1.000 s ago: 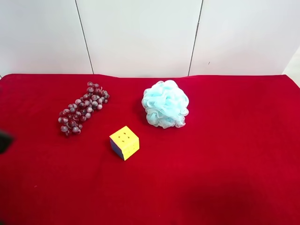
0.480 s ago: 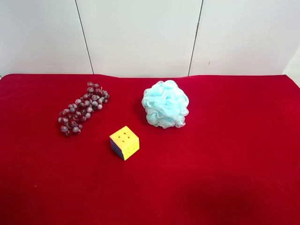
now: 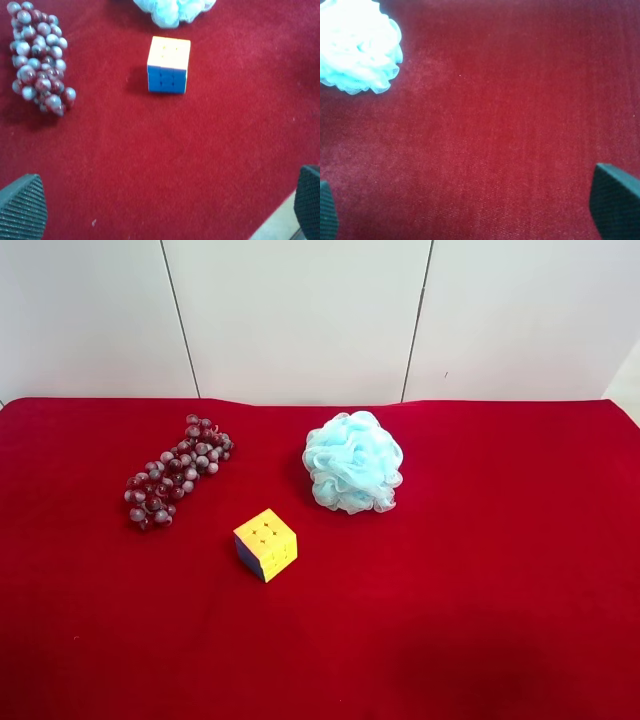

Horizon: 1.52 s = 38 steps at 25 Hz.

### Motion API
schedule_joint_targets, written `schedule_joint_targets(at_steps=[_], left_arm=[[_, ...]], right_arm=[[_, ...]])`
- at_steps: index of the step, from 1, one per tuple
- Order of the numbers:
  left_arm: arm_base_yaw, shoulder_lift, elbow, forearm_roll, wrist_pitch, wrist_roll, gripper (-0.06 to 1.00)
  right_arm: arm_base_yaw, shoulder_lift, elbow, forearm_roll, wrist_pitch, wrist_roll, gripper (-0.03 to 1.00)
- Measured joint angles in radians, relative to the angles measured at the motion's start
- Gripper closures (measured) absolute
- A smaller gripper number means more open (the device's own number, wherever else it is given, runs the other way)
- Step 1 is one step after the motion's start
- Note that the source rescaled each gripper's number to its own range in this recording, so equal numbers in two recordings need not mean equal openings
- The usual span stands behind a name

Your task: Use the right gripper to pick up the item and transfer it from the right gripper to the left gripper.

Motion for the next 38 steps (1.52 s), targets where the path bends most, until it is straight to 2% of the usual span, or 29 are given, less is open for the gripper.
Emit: schedule_joint_targets(at_steps=[12, 15, 21, 24, 26, 29, 38], left_arm=[[0.014, 0.0, 0.006, 0.0, -0.004, -0.001, -0.05], [0.106, 0.0, 0.006, 0.0, -0.004, -0.001, -0.05], [0.431, 0.0, 0.006, -0.001, -0.004, -0.001, -0.05], [0.545, 0.0, 0.006, -0.001, -0.004, -0.001, -0.06], [0.585, 0.0, 0.006, -0.001, -0.004, -0.001, -0.06], [0.602, 0.0, 0.006, -0.001, -0.004, -0.001, -0.06], [0.606, 0.0, 0.006, -0.001, -0.004, -0.001, -0.06]], right_arm=[[0.0, 0.0, 0.0, 0.0, 0.0, 0.0, -0.03], [0.0, 0.0, 0.0, 0.0, 0.0, 0.0, -0.03], [-0.01, 0.0, 0.0, 0.0, 0.0, 0.0, -0.03], [-0.057, 0.0, 0.0, 0.0, 0.0, 0.0, -0.03], [-0.095, 0.0, 0.0, 0.0, 0.0, 0.0, -0.03], [-0.136, 0.0, 0.0, 0.0, 0.0, 0.0, -0.03], [-0.142, 0.0, 0.0, 0.0, 0.0, 0.0, -0.03]])
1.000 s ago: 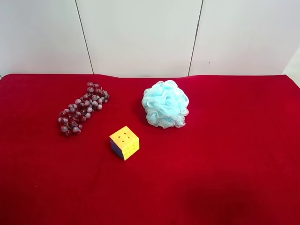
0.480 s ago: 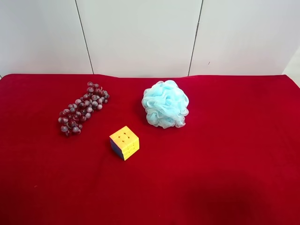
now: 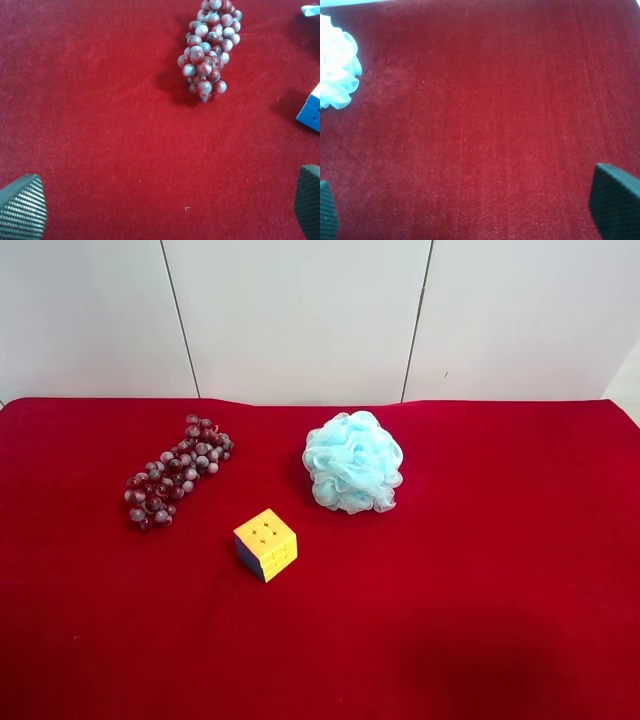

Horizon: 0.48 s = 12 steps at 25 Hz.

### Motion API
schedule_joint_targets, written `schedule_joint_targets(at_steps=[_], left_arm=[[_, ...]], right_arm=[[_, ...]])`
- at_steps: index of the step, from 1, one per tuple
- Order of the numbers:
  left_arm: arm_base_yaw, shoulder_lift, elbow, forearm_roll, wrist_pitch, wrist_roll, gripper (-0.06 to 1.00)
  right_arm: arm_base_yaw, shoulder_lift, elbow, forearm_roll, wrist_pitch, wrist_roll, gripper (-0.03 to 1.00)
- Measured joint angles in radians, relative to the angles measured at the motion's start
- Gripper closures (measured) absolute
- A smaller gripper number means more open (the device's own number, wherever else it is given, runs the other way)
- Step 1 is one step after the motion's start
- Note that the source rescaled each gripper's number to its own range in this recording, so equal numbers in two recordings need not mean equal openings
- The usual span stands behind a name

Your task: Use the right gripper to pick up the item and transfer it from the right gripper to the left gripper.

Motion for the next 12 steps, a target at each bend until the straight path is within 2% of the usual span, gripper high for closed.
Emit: schedule_joint_targets(at_steps=[12], left_arm=[[0.0, 0.0, 0.0, 0.0, 0.0, 0.0, -0.06]], right_arm=[[0.0, 0.0, 0.0, 0.0, 0.0, 0.0, -0.03]])
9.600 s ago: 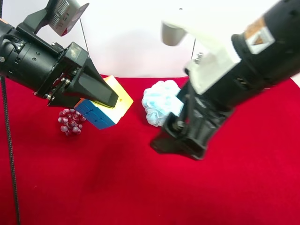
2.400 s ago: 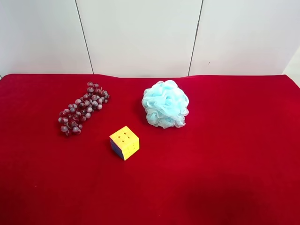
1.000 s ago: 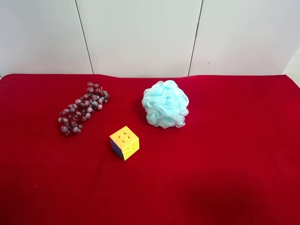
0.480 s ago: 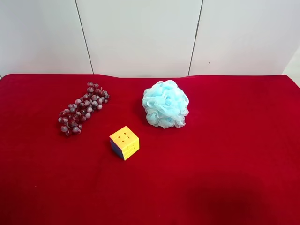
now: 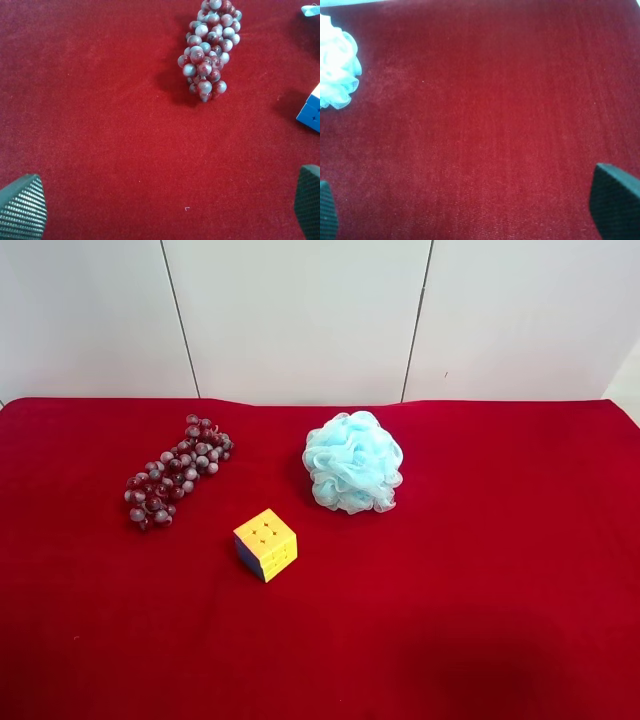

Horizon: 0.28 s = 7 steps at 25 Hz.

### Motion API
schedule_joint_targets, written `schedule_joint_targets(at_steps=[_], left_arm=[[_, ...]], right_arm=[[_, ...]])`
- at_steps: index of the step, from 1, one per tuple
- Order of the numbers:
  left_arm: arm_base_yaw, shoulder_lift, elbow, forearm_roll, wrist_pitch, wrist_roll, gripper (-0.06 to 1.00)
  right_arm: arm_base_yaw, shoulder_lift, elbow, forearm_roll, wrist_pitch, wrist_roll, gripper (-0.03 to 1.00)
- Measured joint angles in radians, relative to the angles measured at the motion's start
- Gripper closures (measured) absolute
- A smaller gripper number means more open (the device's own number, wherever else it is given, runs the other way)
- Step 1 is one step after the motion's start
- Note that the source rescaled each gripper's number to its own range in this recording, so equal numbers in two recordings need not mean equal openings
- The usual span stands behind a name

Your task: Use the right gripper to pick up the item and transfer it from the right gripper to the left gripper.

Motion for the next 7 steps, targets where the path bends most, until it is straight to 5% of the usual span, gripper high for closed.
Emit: schedule_joint_targets(at_steps=[7], left_arm=[[0.0, 0.0, 0.0, 0.0, 0.0, 0.0, -0.06]], right_arm=[[0.0, 0.0, 0.0, 0.0, 0.0, 0.0, -0.03]])
